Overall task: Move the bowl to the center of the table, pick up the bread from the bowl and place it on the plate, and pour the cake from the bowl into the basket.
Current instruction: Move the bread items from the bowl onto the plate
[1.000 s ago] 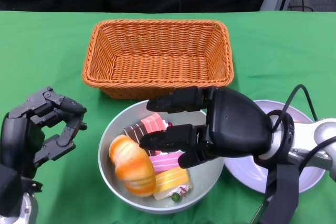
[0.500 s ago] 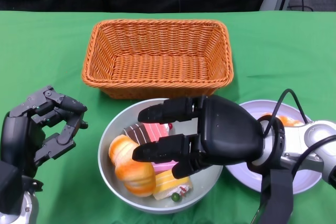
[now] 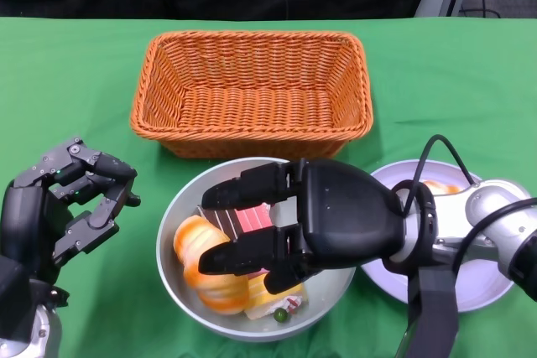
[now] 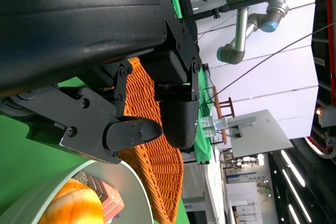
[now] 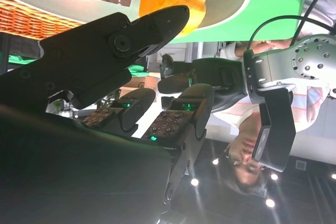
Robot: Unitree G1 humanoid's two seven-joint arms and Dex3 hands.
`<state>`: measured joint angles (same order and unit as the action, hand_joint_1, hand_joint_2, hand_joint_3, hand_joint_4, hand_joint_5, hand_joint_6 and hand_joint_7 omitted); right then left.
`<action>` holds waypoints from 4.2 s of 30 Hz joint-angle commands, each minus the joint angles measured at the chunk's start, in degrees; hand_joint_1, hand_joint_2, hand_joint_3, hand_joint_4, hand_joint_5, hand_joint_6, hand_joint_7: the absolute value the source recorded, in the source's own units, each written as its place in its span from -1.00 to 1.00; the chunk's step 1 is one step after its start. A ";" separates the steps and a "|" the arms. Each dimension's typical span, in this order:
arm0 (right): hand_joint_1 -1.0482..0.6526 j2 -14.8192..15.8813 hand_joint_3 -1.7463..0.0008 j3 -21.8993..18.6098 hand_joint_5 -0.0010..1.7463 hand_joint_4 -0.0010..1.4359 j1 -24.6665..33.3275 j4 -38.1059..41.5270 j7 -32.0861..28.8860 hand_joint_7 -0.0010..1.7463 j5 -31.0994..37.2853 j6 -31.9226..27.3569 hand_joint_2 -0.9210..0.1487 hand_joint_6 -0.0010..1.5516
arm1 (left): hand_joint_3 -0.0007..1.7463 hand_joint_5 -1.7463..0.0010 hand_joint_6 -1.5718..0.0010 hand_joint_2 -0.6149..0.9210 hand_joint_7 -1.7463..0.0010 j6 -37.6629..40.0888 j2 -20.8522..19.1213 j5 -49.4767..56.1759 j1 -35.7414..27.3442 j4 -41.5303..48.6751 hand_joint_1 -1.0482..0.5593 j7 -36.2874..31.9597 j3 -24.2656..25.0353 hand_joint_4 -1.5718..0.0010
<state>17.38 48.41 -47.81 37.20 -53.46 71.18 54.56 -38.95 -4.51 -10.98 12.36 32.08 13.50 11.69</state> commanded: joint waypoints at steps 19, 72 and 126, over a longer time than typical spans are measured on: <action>-0.43 -3.48 1.00 7.09 -1.00 -0.13 -6.44 5.90 -2.99 -1.00 3.37 1.19 -0.78 -0.12 | -0.09 -0.73 -0.08 0.70 -0.32 -0.68 -0.11 2.45 1.27 1.20 0.20 -4.48 0.66 0.02; -0.48 -8.44 1.00 12.67 -0.98 -0.14 -8.87 15.49 -2.38 -1.00 3.97 -1.21 -0.82 -0.14 | -0.10 -0.67 -0.10 0.73 -0.23 2.63 -2.87 0.54 0.88 1.68 0.26 -4.18 2.59 0.03; -0.25 -13.71 1.00 20.24 -0.79 0.38 -9.89 25.71 -13.27 -0.91 6.38 -12.37 -0.86 0.43 | -0.85 0.44 -0.10 1.00 0.97 8.86 -6.05 -4.07 0.60 0.83 -0.10 2.38 5.06 0.03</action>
<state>3.39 68.18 -57.29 62.20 -66.98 77.48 42.31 -30.35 -9.54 -14.33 13.11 33.58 15.52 16.19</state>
